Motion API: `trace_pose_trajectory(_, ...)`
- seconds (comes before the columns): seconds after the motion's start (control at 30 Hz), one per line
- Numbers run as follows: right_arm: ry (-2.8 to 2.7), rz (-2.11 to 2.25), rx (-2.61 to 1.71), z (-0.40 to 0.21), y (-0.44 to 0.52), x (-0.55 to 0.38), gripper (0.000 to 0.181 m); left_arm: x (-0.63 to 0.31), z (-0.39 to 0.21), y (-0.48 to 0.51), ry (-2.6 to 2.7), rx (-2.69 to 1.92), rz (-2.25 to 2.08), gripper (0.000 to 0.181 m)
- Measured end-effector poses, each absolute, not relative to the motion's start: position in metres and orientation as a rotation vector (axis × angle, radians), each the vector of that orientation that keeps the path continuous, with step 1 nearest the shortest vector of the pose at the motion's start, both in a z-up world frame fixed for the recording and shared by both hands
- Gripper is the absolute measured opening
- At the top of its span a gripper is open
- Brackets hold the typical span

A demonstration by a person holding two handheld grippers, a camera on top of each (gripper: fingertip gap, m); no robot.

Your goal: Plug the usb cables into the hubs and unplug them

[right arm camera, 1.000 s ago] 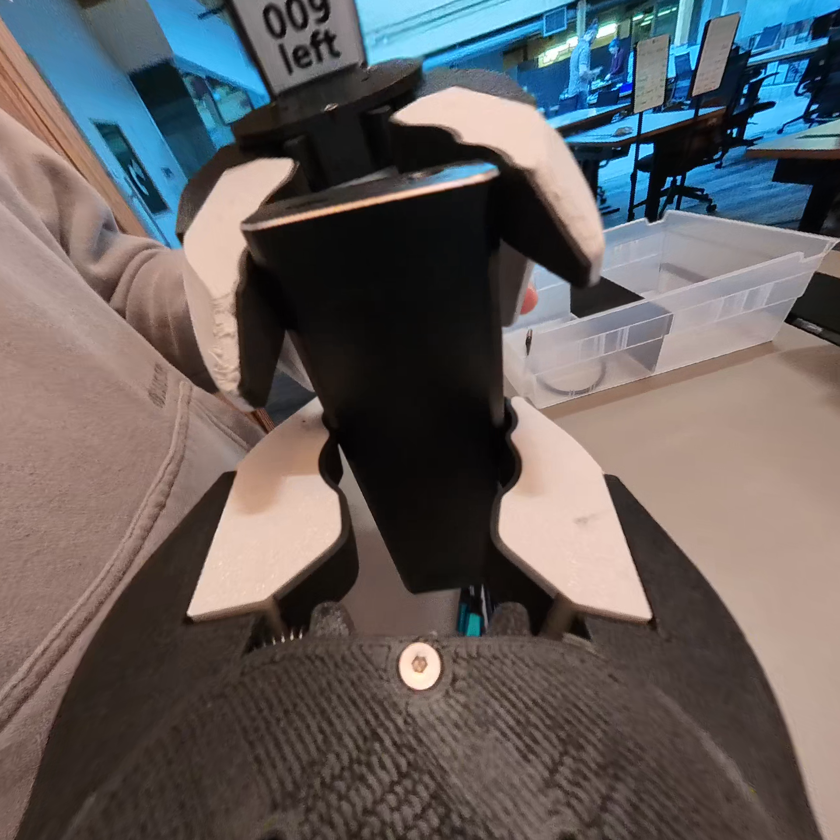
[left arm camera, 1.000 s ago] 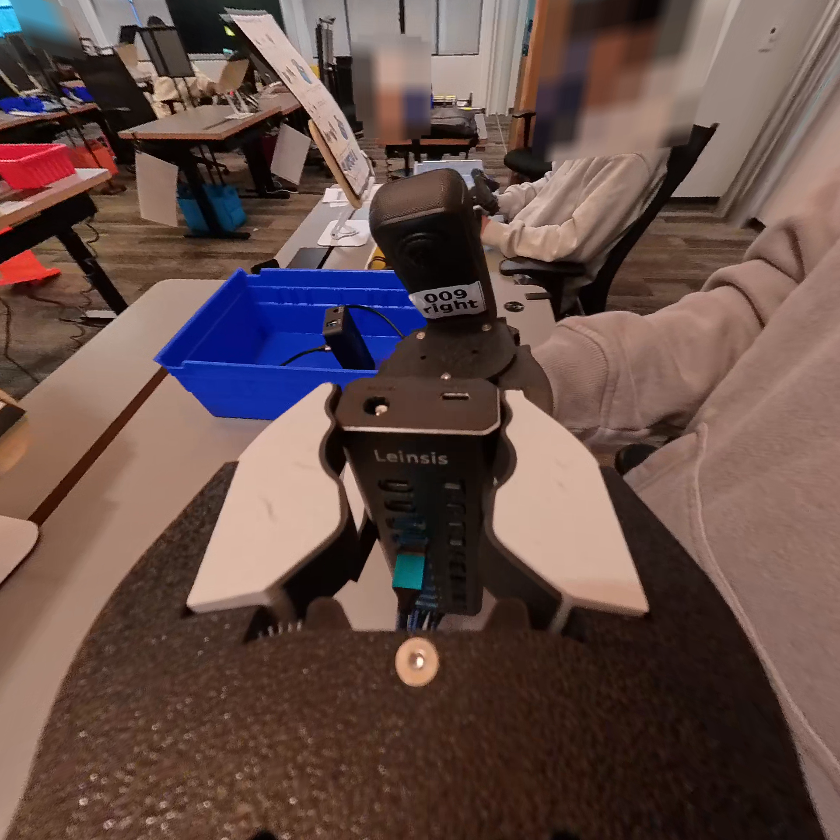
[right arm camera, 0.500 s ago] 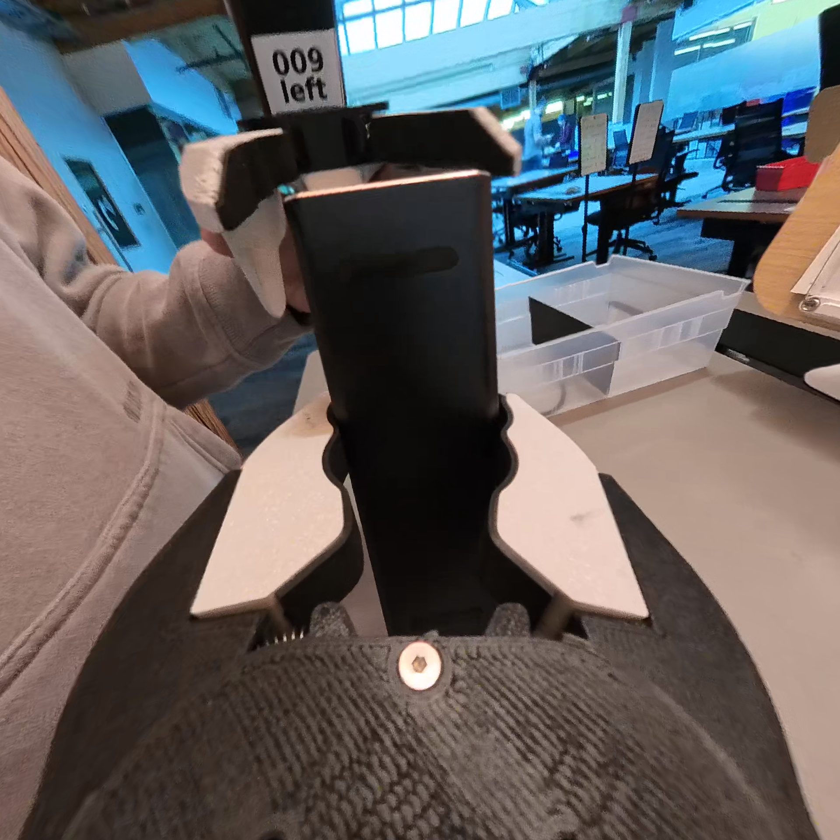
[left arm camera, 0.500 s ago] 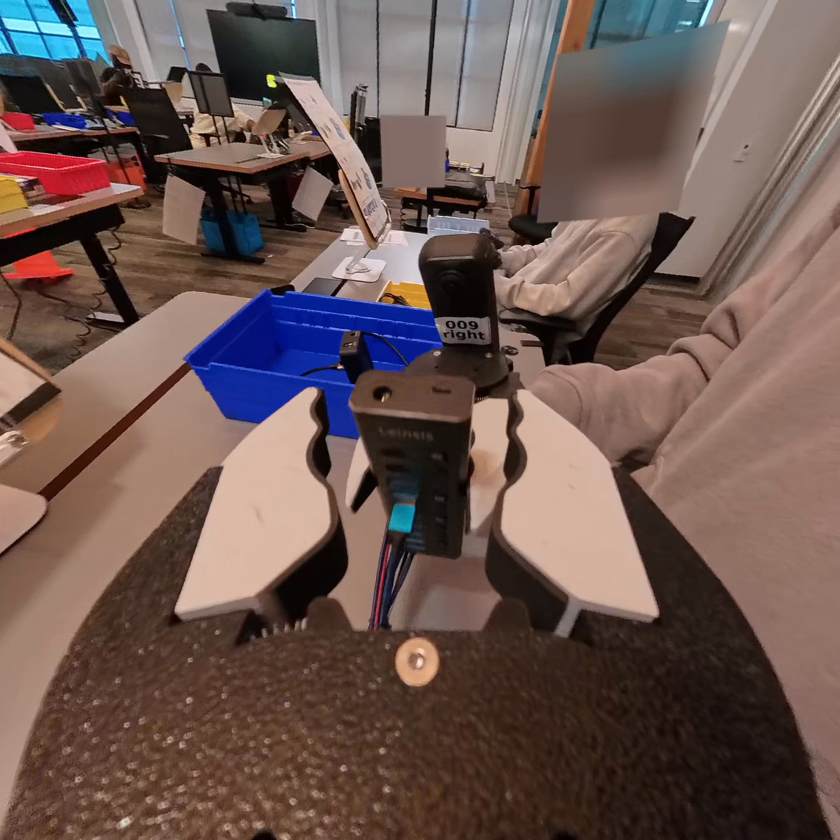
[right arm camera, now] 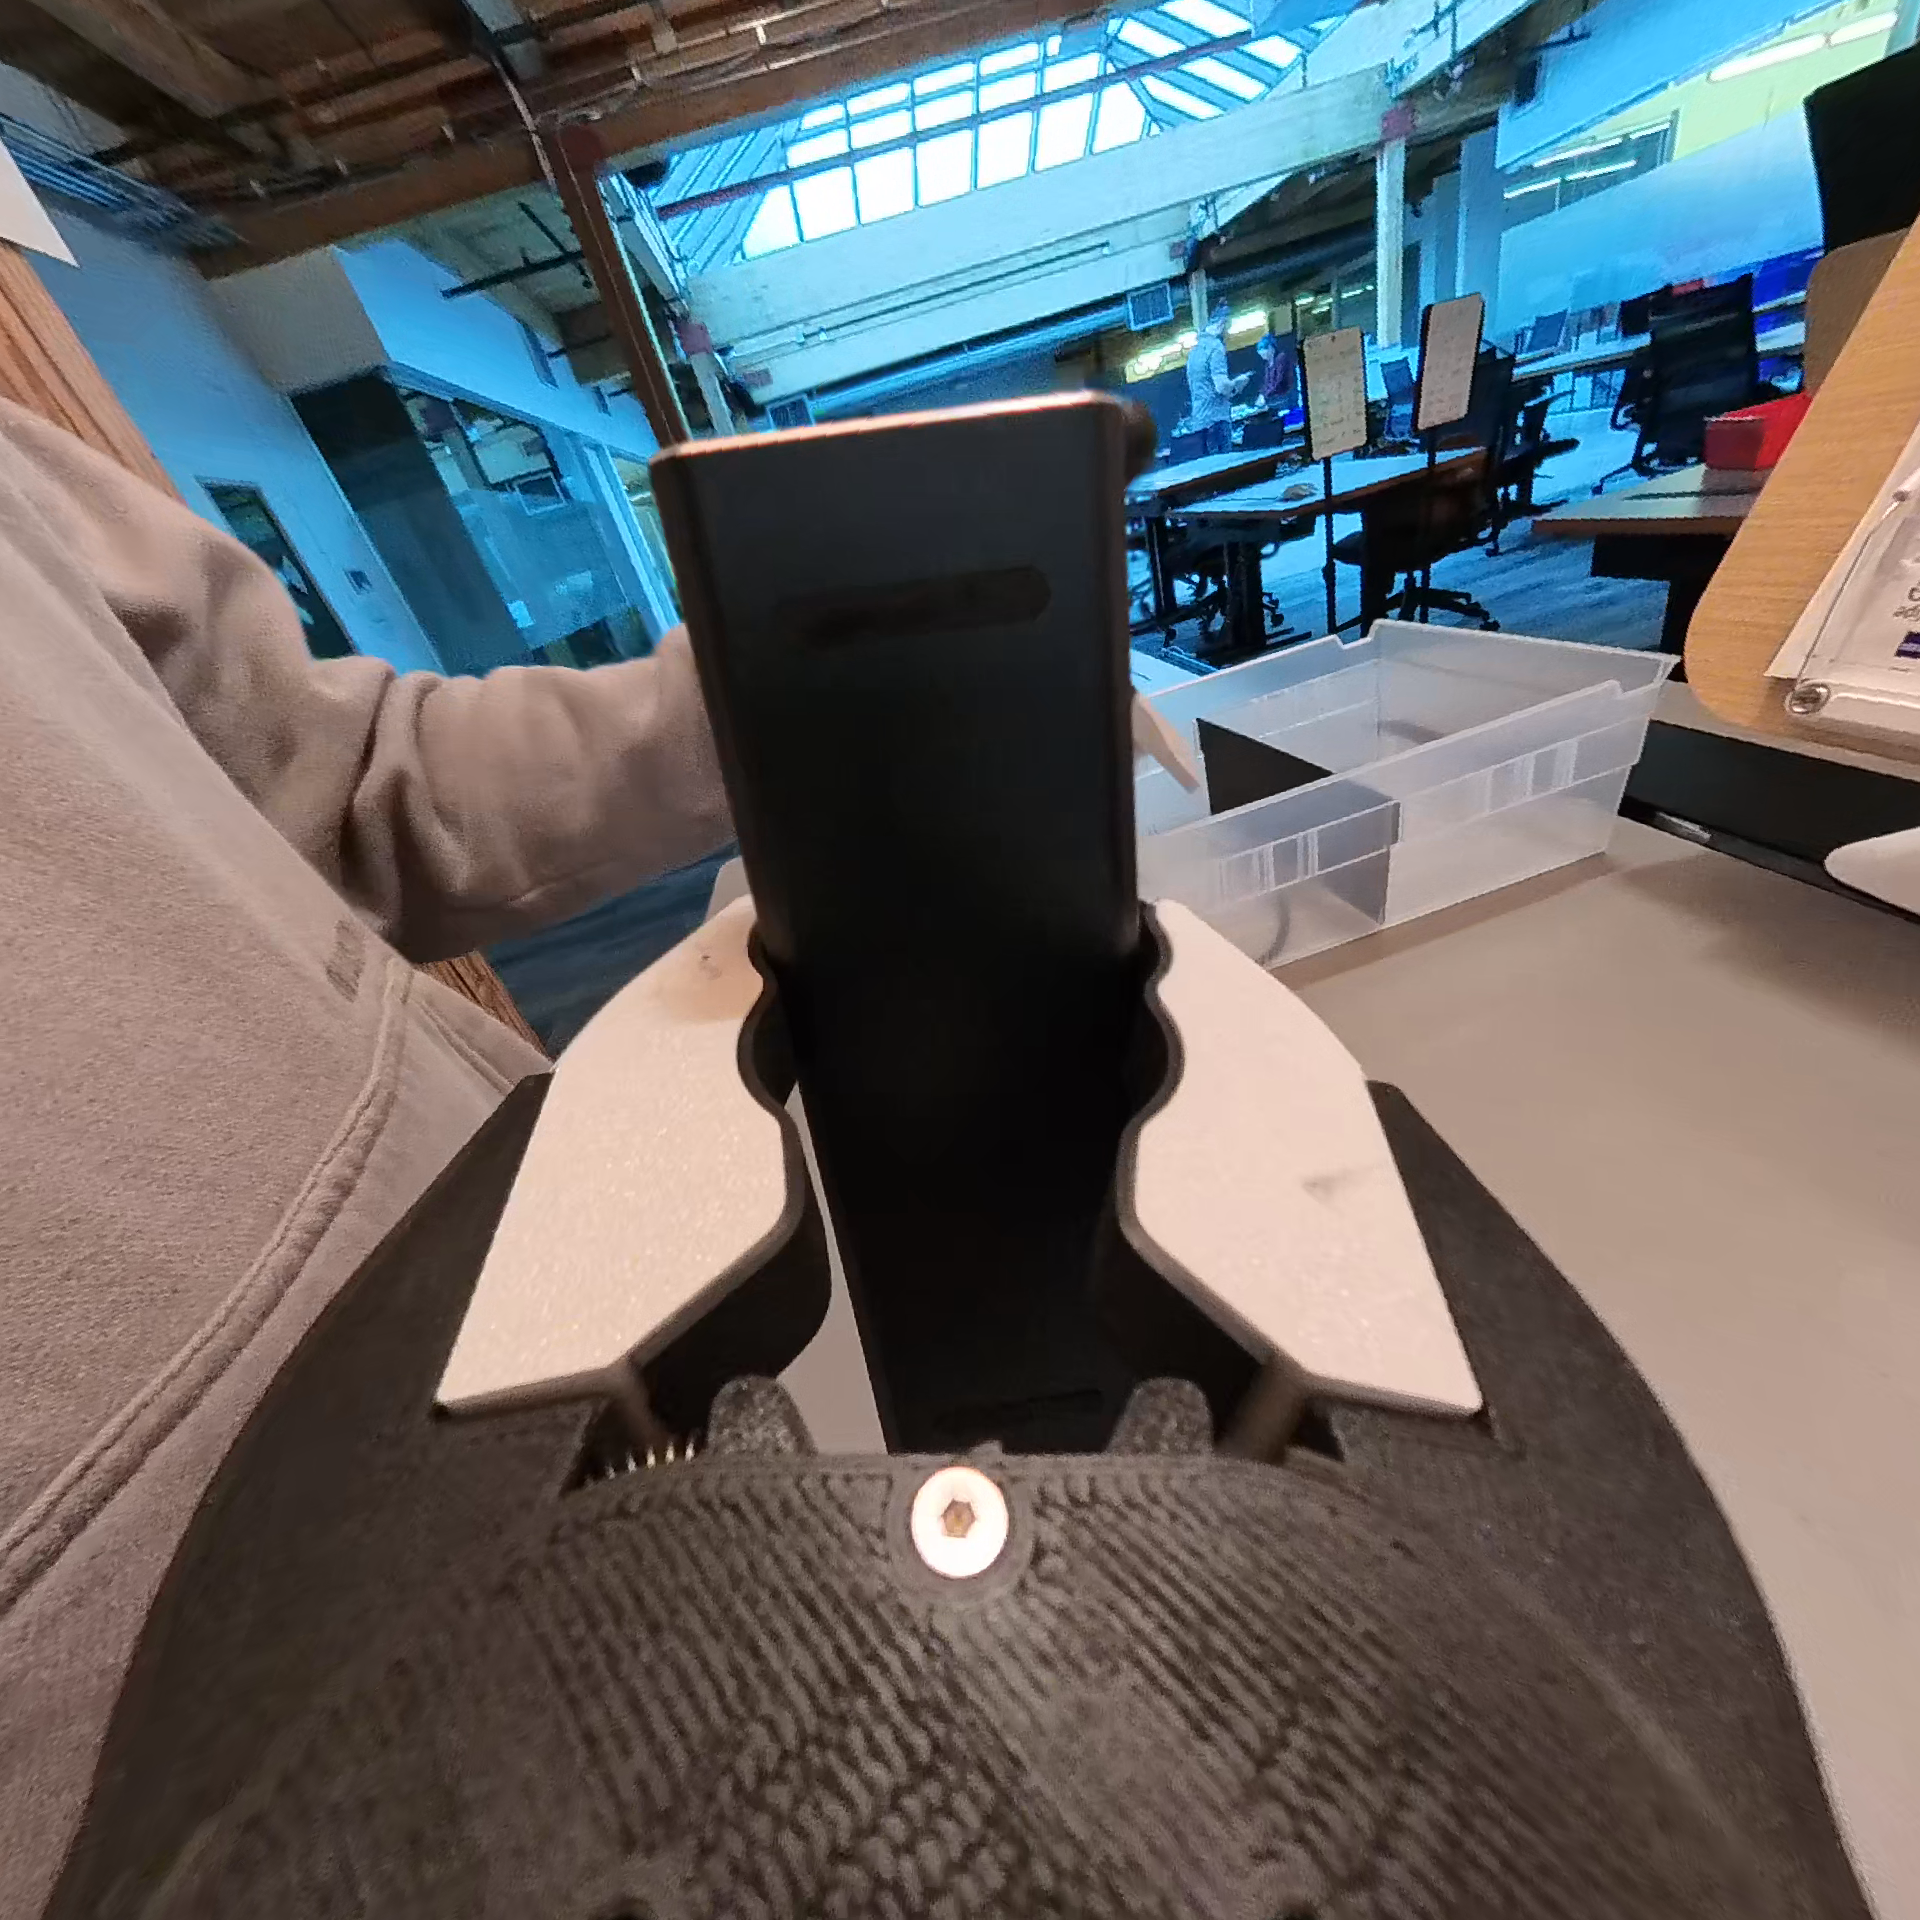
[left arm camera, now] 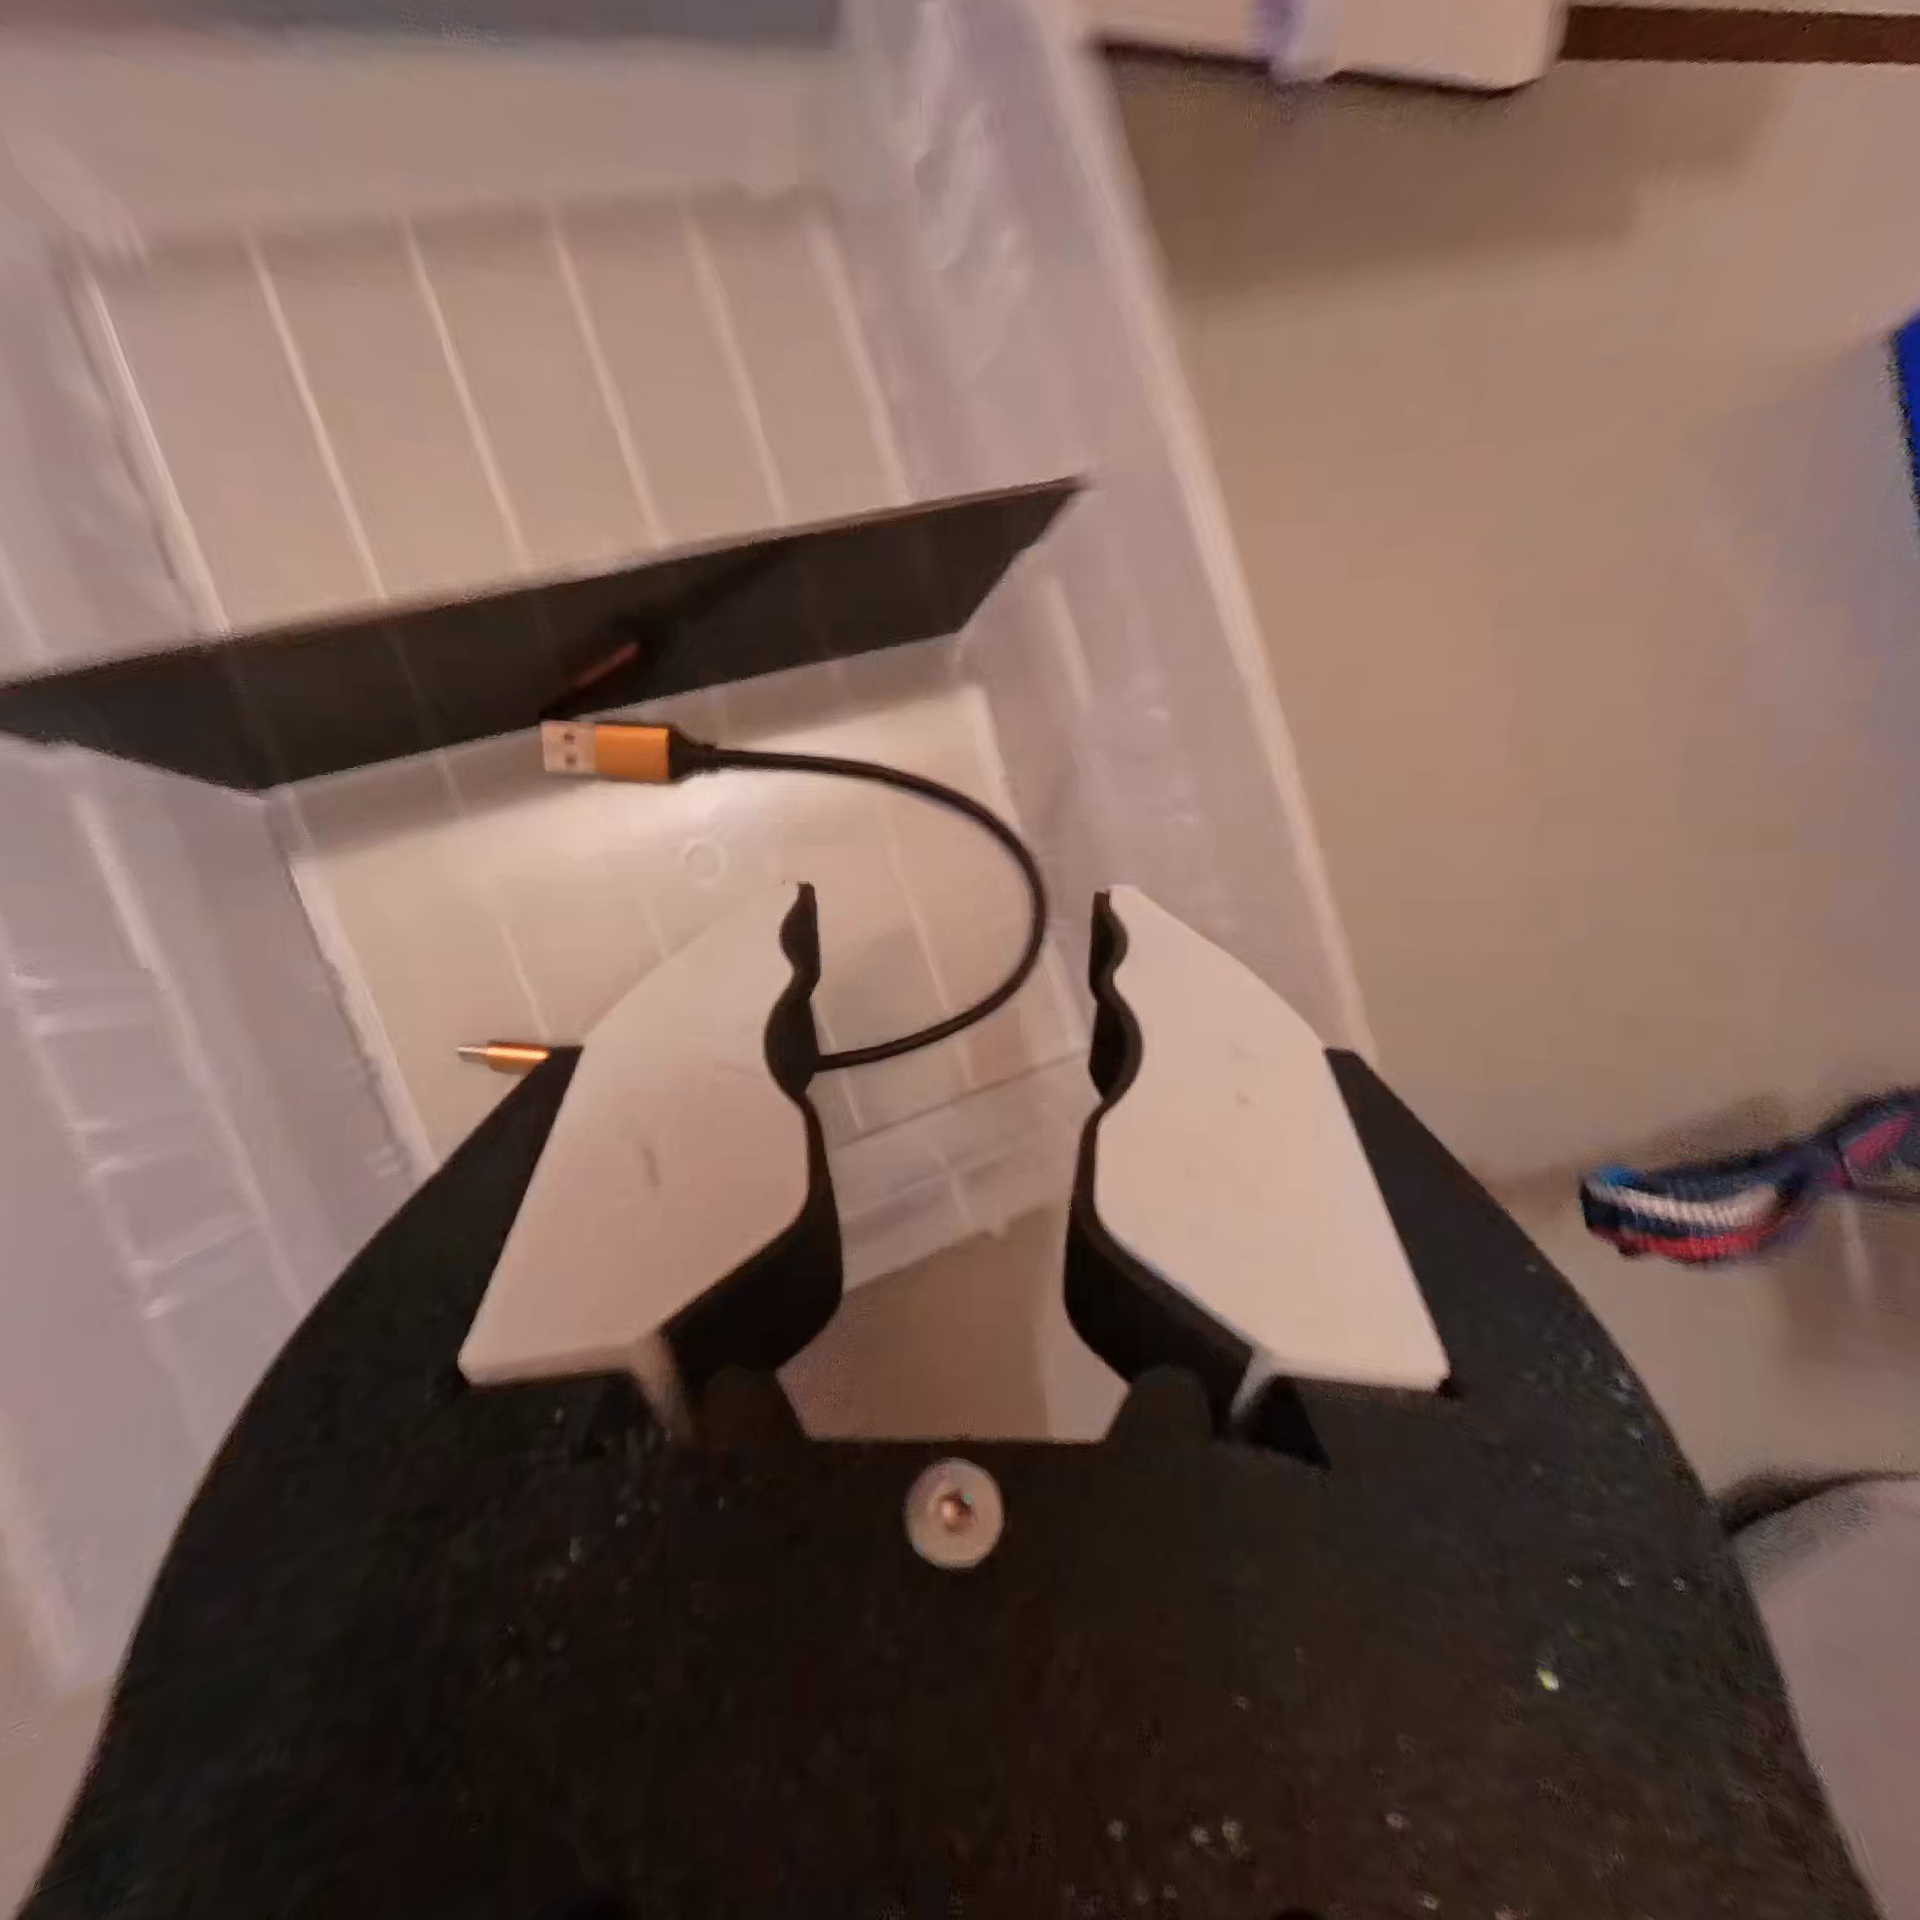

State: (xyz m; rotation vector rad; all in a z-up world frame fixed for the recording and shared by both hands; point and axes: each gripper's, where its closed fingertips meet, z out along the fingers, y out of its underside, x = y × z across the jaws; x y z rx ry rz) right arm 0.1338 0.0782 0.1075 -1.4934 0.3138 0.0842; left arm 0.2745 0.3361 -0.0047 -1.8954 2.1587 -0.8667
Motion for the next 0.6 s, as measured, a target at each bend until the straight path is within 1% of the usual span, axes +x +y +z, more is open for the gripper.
trace_pose_trajectory(0.07, 0.306, 0.099, -1.501, 0.106, 0.081, 0.132, 0.064, 0.285, -0.031, 0.338, 2.138, -2.064, -0.811, 0.053)
trace_pose_trajectory(0.23, 0.300, 0.091, -1.502, 0.109, 0.081, 0.131, 0.064, 0.309, -0.077, 0.352, 1.959, -2.244, -0.616, 0.053)
trace_pose_trajectory(0.3, 0.298, 0.095, -1.500, 0.110, 0.080, 0.129, 0.064, 0.318, -0.080, 0.362, 1.872, -2.240, -0.527, 0.056)
trace_pose_trajectory(0.4, 0.297, 0.099, -1.502, 0.109, 0.079, 0.128, 0.064, 0.323, -0.085, 0.370, 1.879, -2.102, -0.371, 0.050)
trace_pose_trajectory(0.47, 0.304, 0.097, -1.501, 0.108, 0.078, 0.130, 0.064, 0.323, -0.085, 0.369, 1.891, -2.040, -0.340, 0.050)
trace_pose_trajectory(0.5, 0.305, 0.093, -1.498, 0.108, 0.078, 0.130, 0.064, 0.322, -0.085, 0.368, 1.899, -2.045, -0.354, 0.046)
trace_pose_trajectory(0.53, 0.307, 0.088, -1.496, 0.108, 0.077, 0.131, 0.064, 0.319, -0.085, 0.370, 1.912, -2.038, -0.357, 0.036)
trace_pose_trajectory(0.57, 0.307, 0.090, -1.496, 0.108, 0.076, 0.130, 0.064, 0.317, -0.085, 0.372, 1.935, -2.009, -0.350, 0.016)
trace_pose_trajectory(0.6, 0.305, 0.084, -1.496, 0.109, 0.075, 0.130, 0.064, 0.314, -0.085, 0.373, 1.961, -1.983, -0.360, 0.015)
